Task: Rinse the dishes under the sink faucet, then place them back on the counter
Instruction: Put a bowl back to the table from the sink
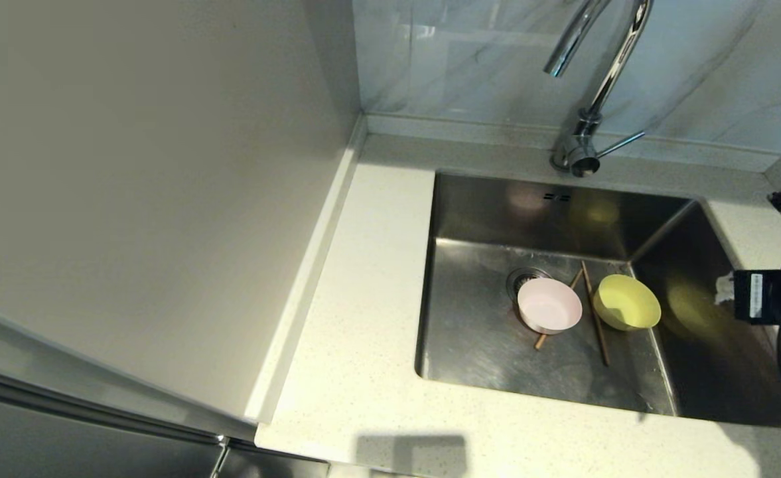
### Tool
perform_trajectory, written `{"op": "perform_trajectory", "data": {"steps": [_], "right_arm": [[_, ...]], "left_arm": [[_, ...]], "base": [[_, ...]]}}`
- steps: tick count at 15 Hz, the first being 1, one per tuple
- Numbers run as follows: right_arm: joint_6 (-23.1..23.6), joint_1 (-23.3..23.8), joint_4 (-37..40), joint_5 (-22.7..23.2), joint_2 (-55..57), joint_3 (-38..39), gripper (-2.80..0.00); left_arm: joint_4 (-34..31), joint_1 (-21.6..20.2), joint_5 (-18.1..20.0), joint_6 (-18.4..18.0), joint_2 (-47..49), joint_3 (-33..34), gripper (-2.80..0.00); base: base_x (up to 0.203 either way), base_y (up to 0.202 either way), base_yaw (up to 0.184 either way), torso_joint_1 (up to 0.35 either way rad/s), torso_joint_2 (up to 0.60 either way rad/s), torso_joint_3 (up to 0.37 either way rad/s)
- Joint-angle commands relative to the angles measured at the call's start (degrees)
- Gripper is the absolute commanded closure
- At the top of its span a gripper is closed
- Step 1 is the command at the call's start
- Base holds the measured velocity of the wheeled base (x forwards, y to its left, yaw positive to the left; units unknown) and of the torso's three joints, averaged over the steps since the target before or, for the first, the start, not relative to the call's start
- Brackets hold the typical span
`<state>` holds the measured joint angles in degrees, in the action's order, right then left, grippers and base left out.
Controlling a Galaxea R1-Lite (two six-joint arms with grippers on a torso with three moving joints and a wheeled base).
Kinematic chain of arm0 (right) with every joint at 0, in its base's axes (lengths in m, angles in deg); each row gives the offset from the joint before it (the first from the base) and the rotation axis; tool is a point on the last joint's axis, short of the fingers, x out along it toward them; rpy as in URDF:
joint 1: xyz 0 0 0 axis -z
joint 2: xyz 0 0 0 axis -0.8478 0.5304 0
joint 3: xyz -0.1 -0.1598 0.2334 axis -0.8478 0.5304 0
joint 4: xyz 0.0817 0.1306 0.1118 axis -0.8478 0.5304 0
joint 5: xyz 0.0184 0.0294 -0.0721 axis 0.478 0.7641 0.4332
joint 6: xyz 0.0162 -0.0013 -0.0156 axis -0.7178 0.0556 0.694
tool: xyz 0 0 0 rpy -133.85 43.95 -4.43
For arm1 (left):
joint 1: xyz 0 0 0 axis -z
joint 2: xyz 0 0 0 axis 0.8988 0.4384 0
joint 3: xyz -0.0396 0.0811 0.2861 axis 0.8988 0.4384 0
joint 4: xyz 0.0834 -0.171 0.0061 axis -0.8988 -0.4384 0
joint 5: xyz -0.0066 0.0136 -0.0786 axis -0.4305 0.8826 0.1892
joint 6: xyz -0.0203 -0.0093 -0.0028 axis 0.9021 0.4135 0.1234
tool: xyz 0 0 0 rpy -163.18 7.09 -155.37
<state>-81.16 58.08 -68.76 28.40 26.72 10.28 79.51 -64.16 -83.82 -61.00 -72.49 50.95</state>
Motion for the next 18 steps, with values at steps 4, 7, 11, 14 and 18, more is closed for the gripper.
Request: {"op": "perform_trajectory", "data": {"steps": [4, 7, 11, 14, 18], "right_arm": [[6.11, 0.67, 23.52, -19.5, 5.6, -9.84, 0.0], [5.66, 0.51, 23.53, -12.95, 9.18, -12.91, 0.0], [5.88, -0.14, 23.79, -8.03, 16.05, -21.57, 0.0], [7.11, -0.14, 23.79, -6.44, 21.81, -25.7, -2.8], [7.27, -0.11, 23.73, -4.84, 25.94, -26.77, -2.8]], "left_arm": [[0.03, -0.02, -0.02, 0.05, -0.18, 0.0, 0.0], [0.03, -0.02, -0.02, 0.05, -0.18, 0.0, 0.0], [0.03, -0.02, -0.02, 0.05, -0.18, 0.0, 0.0], [0.03, -0.02, 0.05, 0.05, -0.18, 0.0, 0.0], [0.03, -0.02, 0.07, 0.05, -0.18, 0.0, 0.0]], "base": [[0.0, 0.0, 0.0, 0.0, 0.0, 0.0], [0.0, 0.0, 0.0, 0.0, 0.0, 0.0], [0.0, 0.0, 0.0, 0.0, 0.0, 0.0], [0.0, 0.0, 0.0, 0.0, 0.0, 0.0], [0.0, 0.0, 0.0, 0.0, 0.0, 0.0]]}}
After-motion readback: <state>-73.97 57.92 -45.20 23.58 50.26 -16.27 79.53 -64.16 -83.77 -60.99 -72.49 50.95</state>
